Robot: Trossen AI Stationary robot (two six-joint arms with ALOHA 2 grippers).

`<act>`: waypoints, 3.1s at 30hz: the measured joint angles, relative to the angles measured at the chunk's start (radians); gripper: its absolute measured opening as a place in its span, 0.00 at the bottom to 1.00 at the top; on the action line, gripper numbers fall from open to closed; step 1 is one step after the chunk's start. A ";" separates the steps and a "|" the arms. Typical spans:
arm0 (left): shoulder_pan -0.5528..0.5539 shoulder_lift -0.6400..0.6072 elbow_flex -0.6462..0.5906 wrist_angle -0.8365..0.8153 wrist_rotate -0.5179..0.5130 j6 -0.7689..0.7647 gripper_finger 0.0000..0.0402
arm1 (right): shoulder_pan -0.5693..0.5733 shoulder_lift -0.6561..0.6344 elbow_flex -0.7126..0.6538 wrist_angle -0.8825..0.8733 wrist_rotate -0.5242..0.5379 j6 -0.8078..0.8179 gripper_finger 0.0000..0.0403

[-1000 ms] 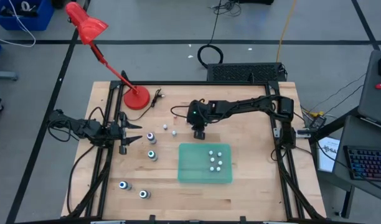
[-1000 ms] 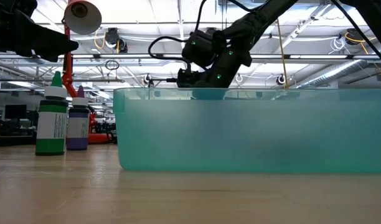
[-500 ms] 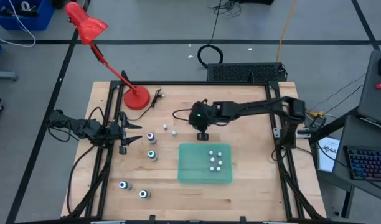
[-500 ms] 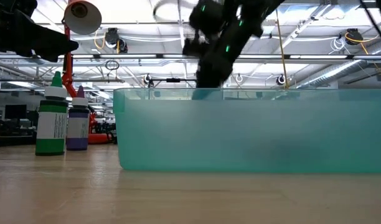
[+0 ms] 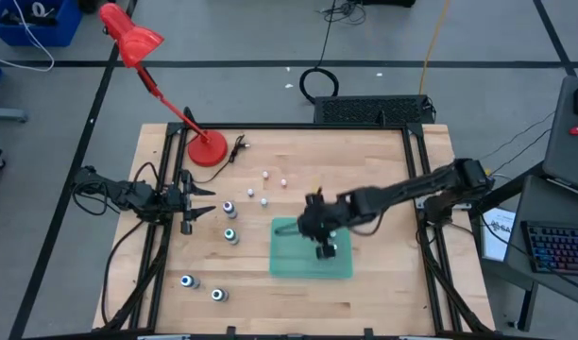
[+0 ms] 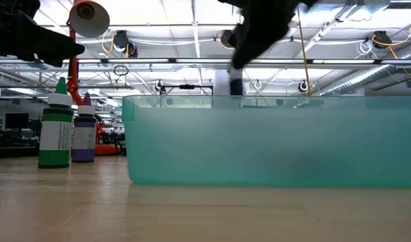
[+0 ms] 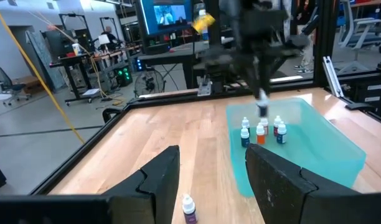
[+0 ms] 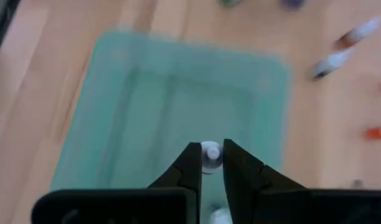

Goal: Pick & Place food coloring
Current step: Put the small blue food coloring bottle into the green bin, then put the small orange food coloring bottle into the green bin

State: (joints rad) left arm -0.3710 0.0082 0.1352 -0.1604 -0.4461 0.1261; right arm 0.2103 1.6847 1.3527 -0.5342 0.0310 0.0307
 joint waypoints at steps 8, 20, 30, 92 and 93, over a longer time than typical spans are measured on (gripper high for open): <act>0.000 0.000 0.000 0.000 0.000 0.000 0.46 | 0.056 0.012 -0.231 0.344 0.077 0.081 0.07; 0.000 0.000 0.000 0.000 0.000 0.000 0.46 | 0.014 0.010 -0.330 0.376 0.119 0.139 0.07; 0.000 0.000 0.000 0.000 0.000 0.000 0.46 | 0.005 0.010 -0.361 0.399 0.120 0.153 0.07; 0.000 0.000 0.000 0.008 0.000 0.000 0.46 | -0.024 -1.201 -1.069 0.633 0.500 -0.050 0.34; 0.000 0.000 0.000 0.008 0.000 0.001 0.46 | -0.024 -1.224 -1.090 0.630 0.489 -0.045 0.34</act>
State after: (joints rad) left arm -0.3710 0.0082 0.1352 -0.1524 -0.4458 0.1268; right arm 0.1864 0.4604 0.2632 0.0959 0.5197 -0.0139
